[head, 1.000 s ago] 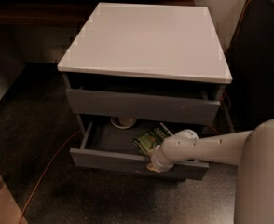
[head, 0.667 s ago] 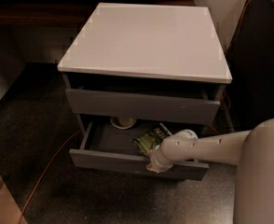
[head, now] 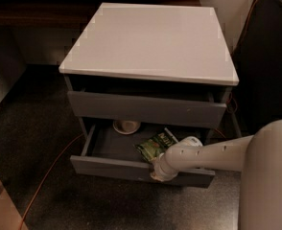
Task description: Pick green jalapeno chip bag from middle drawer and place on counter
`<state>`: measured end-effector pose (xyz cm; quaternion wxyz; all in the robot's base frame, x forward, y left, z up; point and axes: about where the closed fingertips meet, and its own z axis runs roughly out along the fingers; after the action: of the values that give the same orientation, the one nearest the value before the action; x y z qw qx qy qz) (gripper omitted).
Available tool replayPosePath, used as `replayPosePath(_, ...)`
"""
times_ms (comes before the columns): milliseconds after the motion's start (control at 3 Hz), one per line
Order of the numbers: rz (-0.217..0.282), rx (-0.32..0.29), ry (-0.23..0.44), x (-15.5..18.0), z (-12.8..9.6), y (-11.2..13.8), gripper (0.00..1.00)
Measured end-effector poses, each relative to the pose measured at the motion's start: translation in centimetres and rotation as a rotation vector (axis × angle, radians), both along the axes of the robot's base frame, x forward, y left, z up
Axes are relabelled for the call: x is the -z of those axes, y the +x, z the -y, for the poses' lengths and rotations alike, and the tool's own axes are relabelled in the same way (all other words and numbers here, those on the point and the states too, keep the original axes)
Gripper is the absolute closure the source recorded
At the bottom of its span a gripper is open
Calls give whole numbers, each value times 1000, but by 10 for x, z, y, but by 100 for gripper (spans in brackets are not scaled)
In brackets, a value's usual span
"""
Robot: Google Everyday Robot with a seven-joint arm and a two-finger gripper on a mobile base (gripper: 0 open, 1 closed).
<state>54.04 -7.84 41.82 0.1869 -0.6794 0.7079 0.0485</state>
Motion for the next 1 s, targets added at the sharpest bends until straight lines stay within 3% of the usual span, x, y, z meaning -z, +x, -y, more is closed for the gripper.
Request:
replayPosePath(333,-25,-8,-16,7,0,-24,100)
replayPosePath(667,-25,-8,-16,7,0,-24,100)
replayPosePath(1000,-39,-9,-33,8,1,-46,100)
